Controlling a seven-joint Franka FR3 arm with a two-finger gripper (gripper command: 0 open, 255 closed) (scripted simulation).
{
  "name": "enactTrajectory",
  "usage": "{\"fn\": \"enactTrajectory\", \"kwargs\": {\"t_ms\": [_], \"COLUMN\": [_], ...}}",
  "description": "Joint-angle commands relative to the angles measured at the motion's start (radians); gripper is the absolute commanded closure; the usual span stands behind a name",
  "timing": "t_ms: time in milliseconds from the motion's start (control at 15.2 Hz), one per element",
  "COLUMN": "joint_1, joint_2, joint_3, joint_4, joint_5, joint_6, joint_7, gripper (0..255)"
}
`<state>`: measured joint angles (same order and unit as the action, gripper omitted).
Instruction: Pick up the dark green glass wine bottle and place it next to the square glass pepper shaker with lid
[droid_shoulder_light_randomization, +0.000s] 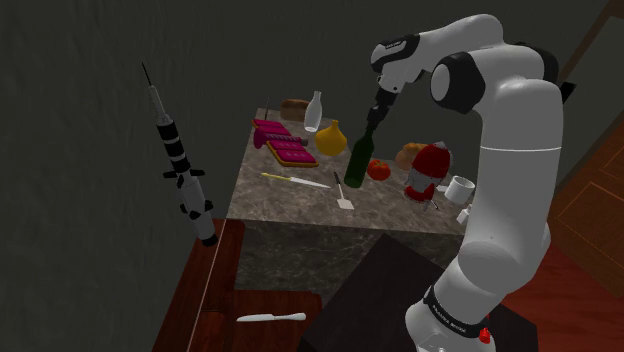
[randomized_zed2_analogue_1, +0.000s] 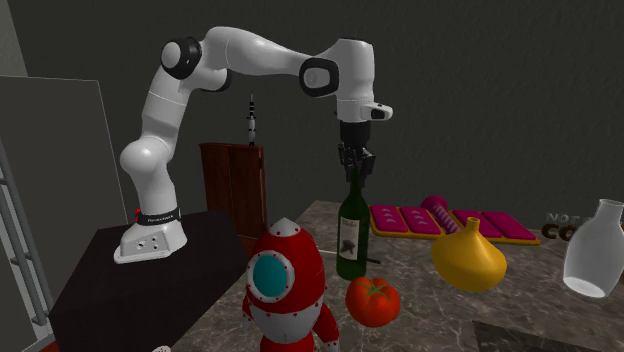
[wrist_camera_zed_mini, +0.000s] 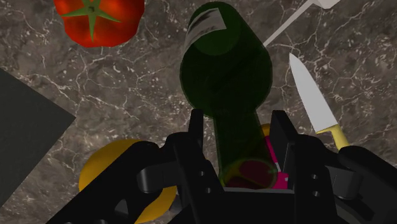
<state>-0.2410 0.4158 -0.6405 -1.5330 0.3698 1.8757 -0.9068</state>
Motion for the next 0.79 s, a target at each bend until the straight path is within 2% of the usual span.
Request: {"fn": "enactTrajectory", "kwargs": {"t_ms": [0,726], "joint_1": [0.0,-0.017], "joint_2": [0.001,-0.01], "joint_3": [0.0,-0.008], "joint_4": [0.0,0.135], "joint_5": [0.0,-0.015], "joint_6": [0.0,-0.139], "joint_7": [0.0,0.027], "gripper": [255,255]}}
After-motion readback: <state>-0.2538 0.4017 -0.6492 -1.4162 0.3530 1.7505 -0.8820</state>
